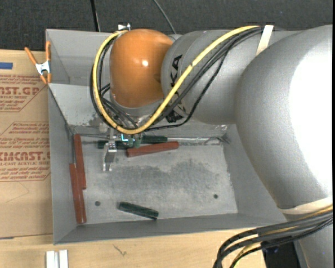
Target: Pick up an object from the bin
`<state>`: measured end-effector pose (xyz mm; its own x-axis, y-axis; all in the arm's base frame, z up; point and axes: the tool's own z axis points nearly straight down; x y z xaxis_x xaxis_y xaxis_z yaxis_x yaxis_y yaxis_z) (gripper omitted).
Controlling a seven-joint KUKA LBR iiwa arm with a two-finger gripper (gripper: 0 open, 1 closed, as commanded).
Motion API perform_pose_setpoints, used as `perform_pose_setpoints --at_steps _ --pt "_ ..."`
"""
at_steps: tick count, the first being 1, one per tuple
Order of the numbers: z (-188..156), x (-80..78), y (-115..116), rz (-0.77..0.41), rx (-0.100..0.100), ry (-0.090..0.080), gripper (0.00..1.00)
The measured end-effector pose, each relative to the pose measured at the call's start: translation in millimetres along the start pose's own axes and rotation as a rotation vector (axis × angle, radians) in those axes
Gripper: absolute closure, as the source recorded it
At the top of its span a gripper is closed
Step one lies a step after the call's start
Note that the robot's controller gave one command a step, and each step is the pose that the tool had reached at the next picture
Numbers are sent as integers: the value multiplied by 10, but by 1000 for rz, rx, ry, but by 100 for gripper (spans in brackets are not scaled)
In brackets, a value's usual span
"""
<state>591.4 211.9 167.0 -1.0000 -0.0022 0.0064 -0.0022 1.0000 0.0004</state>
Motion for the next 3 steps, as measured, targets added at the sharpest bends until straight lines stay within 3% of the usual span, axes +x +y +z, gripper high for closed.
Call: perform_pose_setpoints --at_steps 1,2,3 --pt "-48 -22 -8 1 -1 -8 0" --pt "537 183 -595 -9 -2 -12 0" --pt "840 33 -796 -231 -7 -48 100"
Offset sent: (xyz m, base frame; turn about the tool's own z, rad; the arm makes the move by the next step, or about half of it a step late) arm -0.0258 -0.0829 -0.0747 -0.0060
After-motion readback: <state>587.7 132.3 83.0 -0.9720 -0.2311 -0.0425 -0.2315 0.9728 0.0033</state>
